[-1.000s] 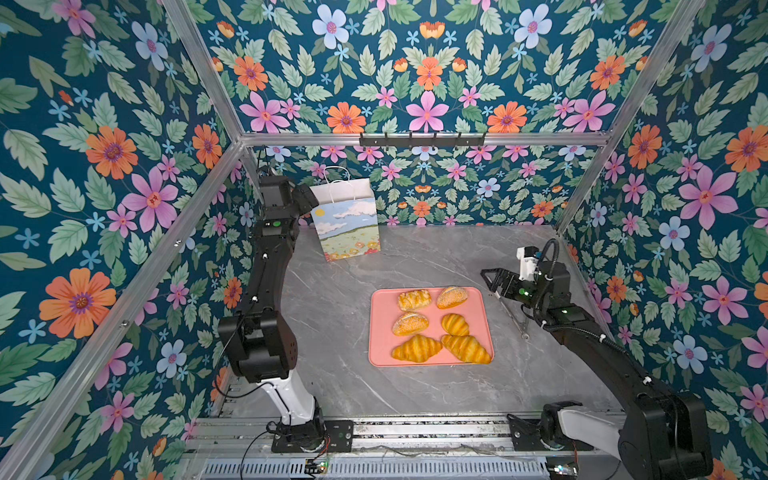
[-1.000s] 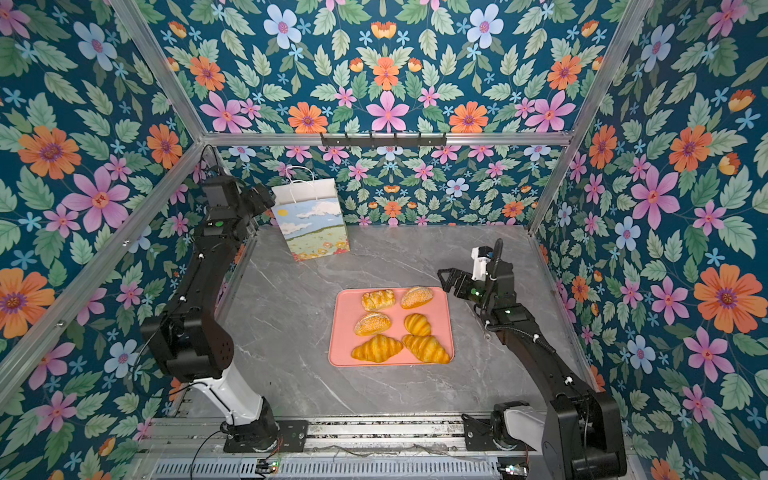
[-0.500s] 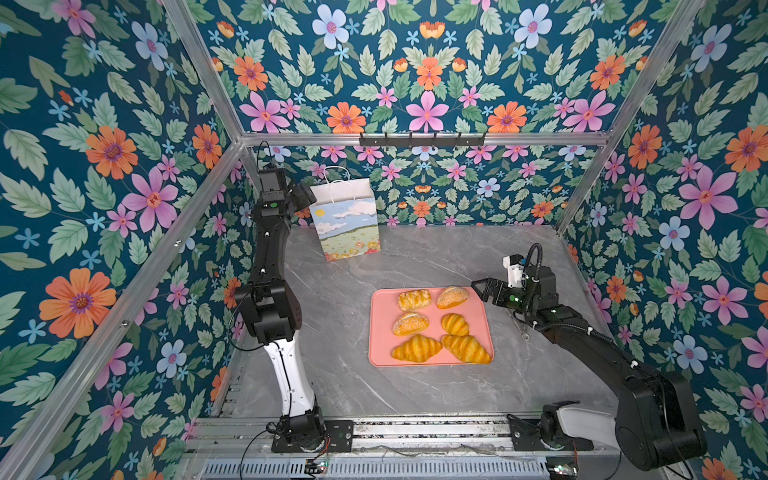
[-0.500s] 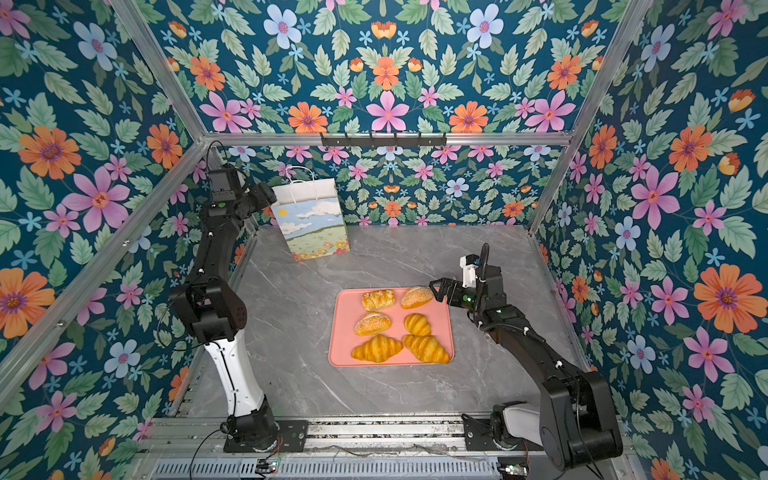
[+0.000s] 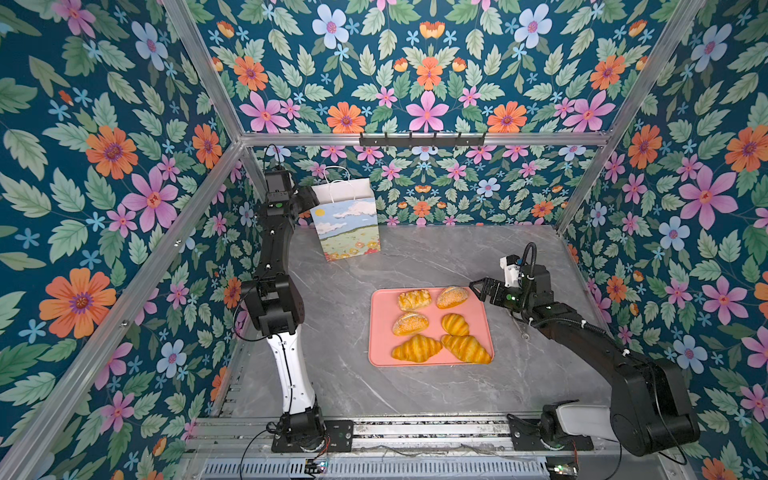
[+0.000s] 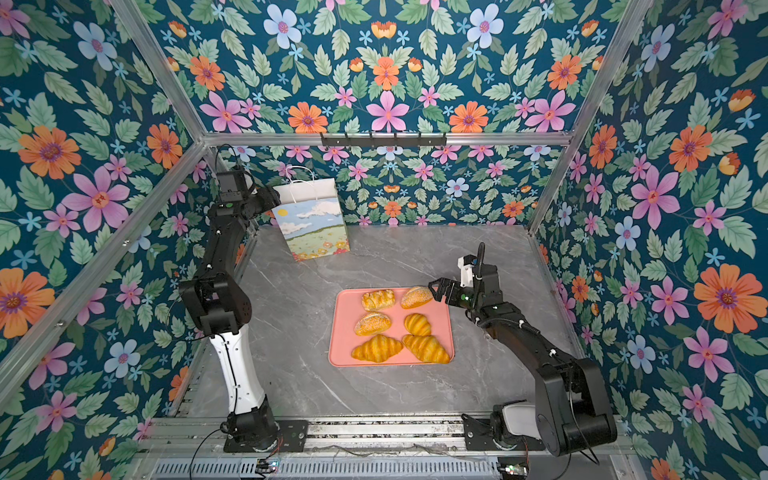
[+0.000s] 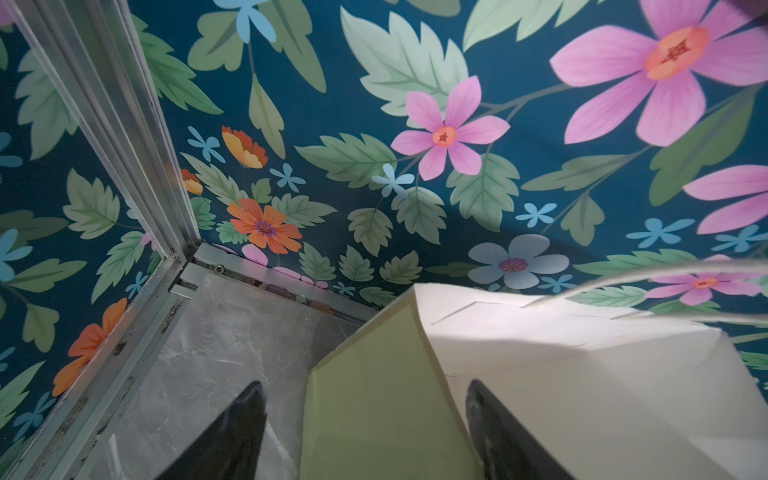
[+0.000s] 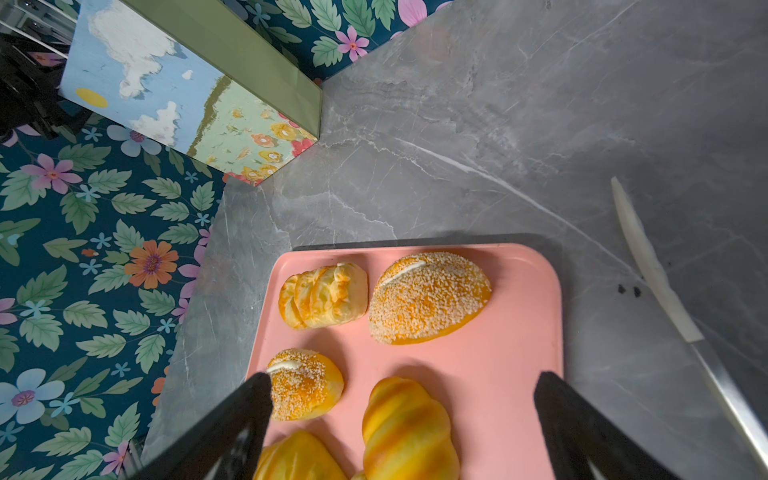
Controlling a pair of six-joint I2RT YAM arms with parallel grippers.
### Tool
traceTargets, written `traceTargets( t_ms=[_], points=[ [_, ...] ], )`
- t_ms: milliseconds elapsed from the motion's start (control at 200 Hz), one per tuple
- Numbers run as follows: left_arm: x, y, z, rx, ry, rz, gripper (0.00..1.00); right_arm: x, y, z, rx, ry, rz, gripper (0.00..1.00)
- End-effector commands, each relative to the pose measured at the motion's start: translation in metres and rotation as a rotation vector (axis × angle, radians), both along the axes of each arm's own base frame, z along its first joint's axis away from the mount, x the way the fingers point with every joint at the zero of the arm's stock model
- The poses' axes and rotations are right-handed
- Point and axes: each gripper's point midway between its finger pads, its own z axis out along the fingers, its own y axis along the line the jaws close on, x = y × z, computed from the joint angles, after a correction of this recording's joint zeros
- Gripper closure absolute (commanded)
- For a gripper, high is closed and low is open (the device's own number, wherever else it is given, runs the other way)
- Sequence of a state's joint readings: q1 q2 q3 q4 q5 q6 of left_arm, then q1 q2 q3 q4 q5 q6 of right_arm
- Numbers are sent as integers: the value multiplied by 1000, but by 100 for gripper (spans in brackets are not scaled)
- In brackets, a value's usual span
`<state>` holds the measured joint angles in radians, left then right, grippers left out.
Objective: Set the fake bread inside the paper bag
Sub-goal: 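Grasp the paper bag's edge with left gripper while right arm nears tongs, then drag the paper bag with the left gripper toward the tray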
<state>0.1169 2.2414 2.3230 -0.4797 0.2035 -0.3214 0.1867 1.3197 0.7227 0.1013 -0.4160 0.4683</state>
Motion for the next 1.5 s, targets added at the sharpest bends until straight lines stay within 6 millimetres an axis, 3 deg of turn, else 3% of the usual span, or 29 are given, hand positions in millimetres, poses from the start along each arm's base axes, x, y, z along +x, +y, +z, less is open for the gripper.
traceTargets(
  t_ms=[0, 275, 470, 880, 1045, 1340, 1495],
  points=[
    [-3, 1, 2, 35, 14, -1, 25, 2, -2, -2, -5, 9, -14, 1],
    [-8, -1, 6, 52, 22, -7, 41, 4, 0, -6, -3, 35, -12, 1],
    [-8, -1, 7, 53, 26, -8, 62, 4, -2, -8, -12, 43, -22, 1],
    [-9, -2, 7, 50, 31, -9, 85, 4, -5, -13, -38, 69, -34, 1],
    [-11, -3, 12, 40, 26, -13, 100, 5, -6, -15, -42, 80, -35, 1],
    [-30, -19, 34, -17, 5, -47, 100, 3, -7, -3, -38, 21, -34, 1],
    [-47, -42, 37, -21, -3, -58, 100, 0, -10, 7, -44, -13, -47, 1]
  ],
)
